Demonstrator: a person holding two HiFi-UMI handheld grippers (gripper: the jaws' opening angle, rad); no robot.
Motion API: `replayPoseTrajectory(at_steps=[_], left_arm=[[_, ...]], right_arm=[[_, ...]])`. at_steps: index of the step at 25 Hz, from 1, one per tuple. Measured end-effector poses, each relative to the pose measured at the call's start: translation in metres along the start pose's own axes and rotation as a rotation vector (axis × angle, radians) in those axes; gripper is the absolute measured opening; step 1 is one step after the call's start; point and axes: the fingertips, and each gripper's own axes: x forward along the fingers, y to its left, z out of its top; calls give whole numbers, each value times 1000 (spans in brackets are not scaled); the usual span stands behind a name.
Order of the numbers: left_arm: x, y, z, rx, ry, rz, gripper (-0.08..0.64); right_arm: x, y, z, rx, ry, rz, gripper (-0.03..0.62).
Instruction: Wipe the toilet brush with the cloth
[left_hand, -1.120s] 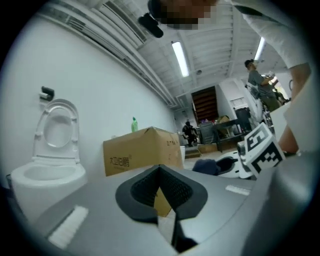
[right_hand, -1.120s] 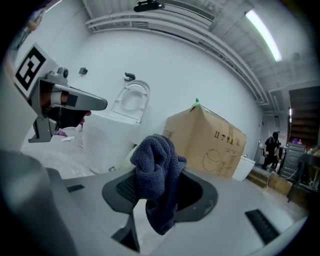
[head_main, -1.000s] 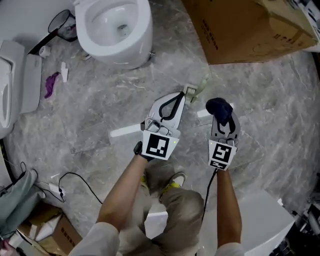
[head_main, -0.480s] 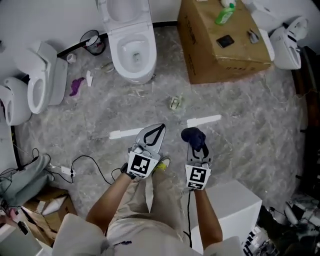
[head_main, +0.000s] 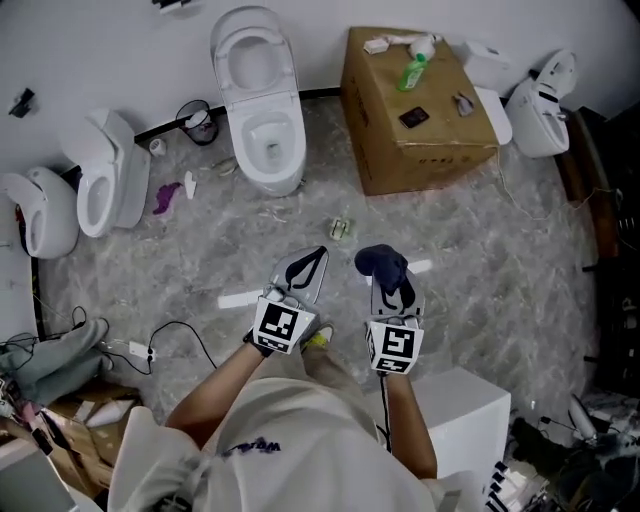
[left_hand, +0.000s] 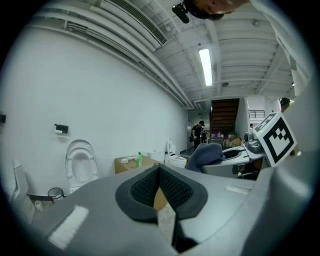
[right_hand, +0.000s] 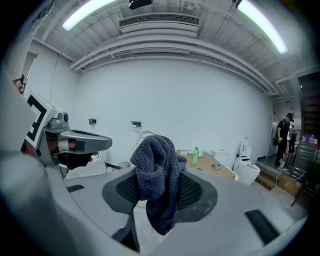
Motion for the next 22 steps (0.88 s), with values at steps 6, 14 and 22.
replayPoseTrajectory(at_steps=[6, 14, 22], left_arm=[[-14, -7, 35, 112, -35, 13, 0], [-6, -5, 64, 124, -118, 57, 0], [-3, -5, 72, 147, -119, 43, 0]], right_arm=[[-13, -6, 35, 26, -68, -2, 167], [-14, -21, 56, -4, -117, -7, 166], [-13, -28, 59, -11, -117, -12, 166]])
